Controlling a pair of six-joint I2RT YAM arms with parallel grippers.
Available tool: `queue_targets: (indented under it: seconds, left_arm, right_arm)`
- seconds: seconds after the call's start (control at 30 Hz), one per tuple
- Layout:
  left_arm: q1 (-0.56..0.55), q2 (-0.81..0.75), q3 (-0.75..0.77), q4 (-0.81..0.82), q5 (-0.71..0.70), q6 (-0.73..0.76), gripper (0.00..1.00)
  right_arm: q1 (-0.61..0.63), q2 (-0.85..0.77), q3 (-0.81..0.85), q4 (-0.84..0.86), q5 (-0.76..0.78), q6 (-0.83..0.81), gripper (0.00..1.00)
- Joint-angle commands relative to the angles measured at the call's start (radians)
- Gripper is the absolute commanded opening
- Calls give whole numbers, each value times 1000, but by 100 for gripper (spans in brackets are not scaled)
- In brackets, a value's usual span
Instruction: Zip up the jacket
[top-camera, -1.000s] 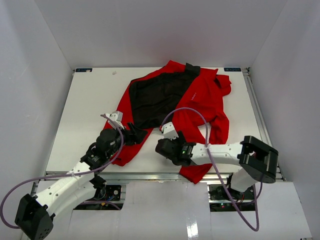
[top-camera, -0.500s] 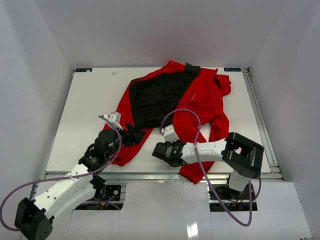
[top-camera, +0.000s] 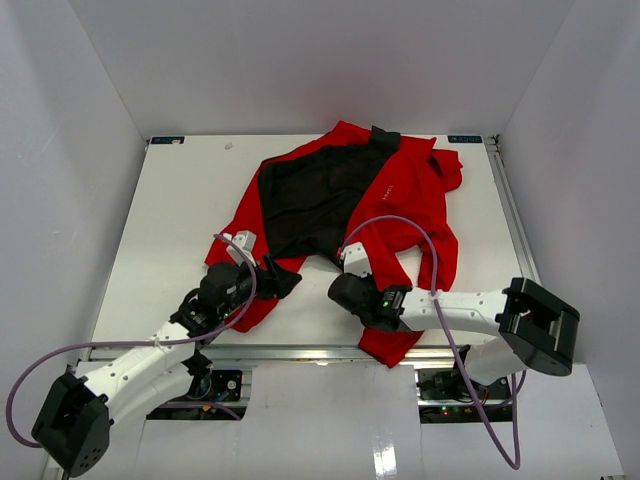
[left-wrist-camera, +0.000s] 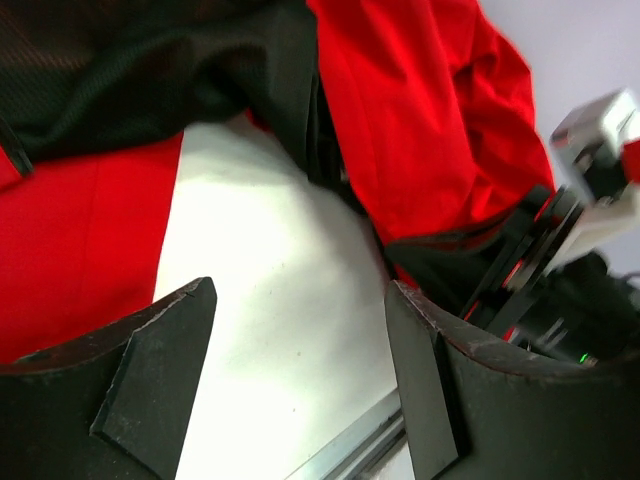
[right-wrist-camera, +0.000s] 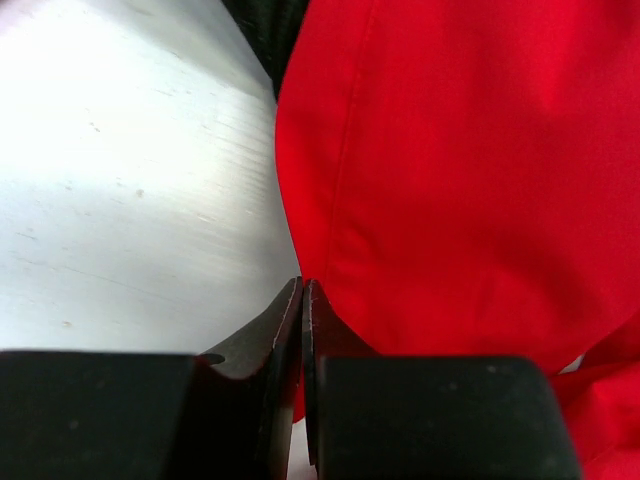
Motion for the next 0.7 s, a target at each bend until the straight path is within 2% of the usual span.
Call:
queue_targets:
  seconds: [0.0, 0.2, 0.4, 0.67]
  left_arm:
    - [0, 69, -28, 147, 151, 15, 77]
    - [-2, 180, -54, 327, 327, 31, 74]
    - [-15, 242, -58, 417, 364, 23, 73]
    - [-67, 355, -50, 536, 422, 24, 68]
  right_arm:
    - [-25, -104, -77, 225, -120, -52, 8]
    - [-29, -233, -182, 396, -206, -72, 8]
    - [-31, -332, -232, 505, -317, -91, 8]
    - [-33, -353, -263, 628, -429, -88, 8]
